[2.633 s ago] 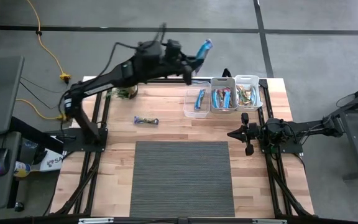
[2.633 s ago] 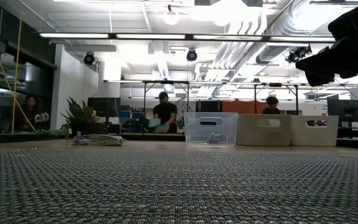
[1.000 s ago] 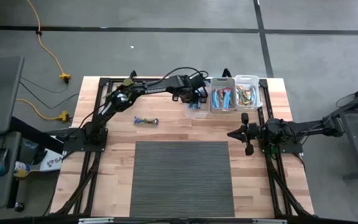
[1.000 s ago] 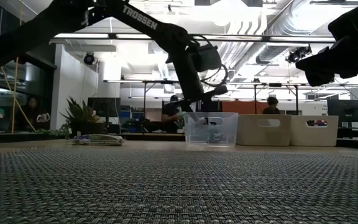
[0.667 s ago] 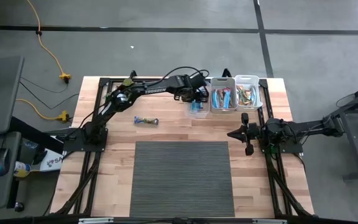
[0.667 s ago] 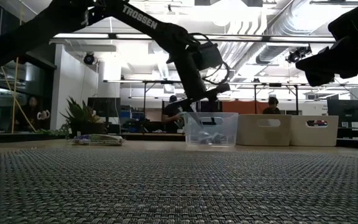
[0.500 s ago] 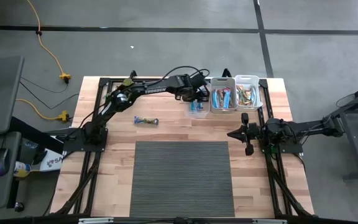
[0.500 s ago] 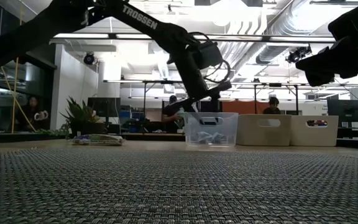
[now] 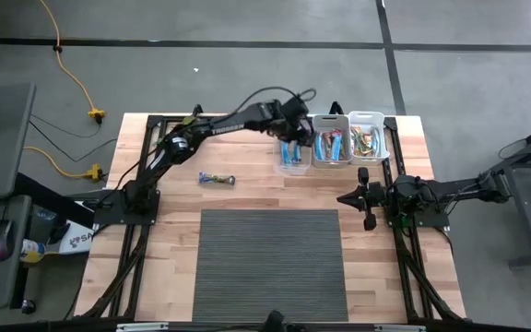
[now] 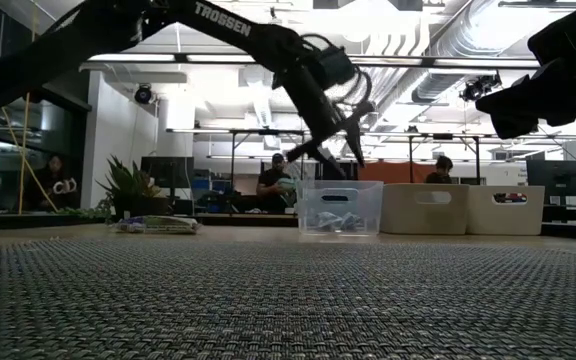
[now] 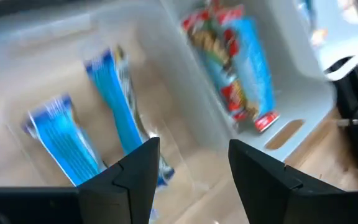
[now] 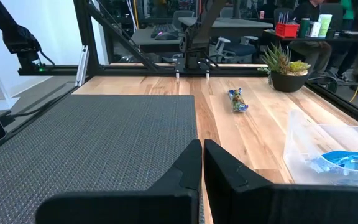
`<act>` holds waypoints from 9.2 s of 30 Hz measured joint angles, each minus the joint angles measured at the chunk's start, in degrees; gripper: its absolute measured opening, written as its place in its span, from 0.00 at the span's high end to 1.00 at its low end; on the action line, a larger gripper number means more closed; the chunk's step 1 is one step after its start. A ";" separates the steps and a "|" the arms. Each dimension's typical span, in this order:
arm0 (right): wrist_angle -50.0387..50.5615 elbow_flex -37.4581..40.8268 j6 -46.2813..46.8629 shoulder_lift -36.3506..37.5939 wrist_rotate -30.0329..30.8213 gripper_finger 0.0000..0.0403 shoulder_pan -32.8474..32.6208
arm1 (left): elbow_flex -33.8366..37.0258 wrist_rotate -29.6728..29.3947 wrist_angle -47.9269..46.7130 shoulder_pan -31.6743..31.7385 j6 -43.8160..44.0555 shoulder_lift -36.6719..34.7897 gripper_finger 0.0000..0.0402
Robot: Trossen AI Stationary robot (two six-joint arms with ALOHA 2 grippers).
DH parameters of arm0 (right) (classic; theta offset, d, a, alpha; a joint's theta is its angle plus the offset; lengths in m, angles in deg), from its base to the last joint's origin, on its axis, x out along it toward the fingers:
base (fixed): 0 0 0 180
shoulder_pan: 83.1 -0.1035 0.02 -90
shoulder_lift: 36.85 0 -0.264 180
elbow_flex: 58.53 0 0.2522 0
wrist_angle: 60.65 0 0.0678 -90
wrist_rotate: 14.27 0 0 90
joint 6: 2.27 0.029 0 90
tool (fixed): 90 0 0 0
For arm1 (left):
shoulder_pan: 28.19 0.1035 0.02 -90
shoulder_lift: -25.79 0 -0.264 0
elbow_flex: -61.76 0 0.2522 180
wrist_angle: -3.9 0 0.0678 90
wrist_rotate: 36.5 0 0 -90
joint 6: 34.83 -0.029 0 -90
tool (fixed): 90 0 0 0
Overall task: Pick and place Granola Bars by type
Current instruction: Put the blue granola bar into the transparent bin
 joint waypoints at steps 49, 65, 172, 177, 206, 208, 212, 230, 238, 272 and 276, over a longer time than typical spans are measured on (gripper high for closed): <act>0.00 0.00 0.00 -0.02 -0.02 1.00 0.02 | -8.07 9.27 -38.56 8.84 -45.25 -39.23 0.52; 0.00 -0.01 0.00 -0.02 -0.02 1.00 0.01 | -1.99 4.52 -47.12 8.84 -44.48 -50.53 0.53; 0.00 -0.02 0.00 0.00 -0.02 1.00 0.00 | 82.59 0.12 16.12 -1.96 -67.47 -41.27 0.56; 0.00 -0.01 -0.01 0.00 -0.01 1.00 0.00 | 82.63 0.06 16.14 -2.05 -67.52 -41.26 0.65; 0.00 0.00 0.00 0.00 -0.02 1.00 0.02 | 65.60 -3.08 14.86 -2.07 -61.14 -40.70 0.81; 0.00 -0.01 0.00 0.00 -0.02 1.00 0.00 | 62.77 -2.58 14.40 -2.06 -60.15 -40.70 0.81; 0.00 0.00 0.00 0.00 -0.02 1.00 0.00 | 56.48 1.87 14.02 -2.05 -57.12 -40.78 0.81; 0.00 -0.01 0.00 0.00 -0.02 1.00 0.01 | 32.90 32.87 28.86 -2.05 -34.16 -40.98 0.81; 0.00 -0.01 0.00 0.00 -0.02 1.00 0.00 | 32.56 22.79 48.34 -2.00 -17.88 -40.64 0.81; 0.00 -0.01 0.00 0.00 -0.02 1.00 0.02 | 32.60 -5.62 27.47 4.33 21.24 -17.74 0.81; 0.00 0.00 0.00 0.00 -0.02 1.00 0.02 | 32.58 -5.59 27.48 4.30 21.45 -16.27 0.81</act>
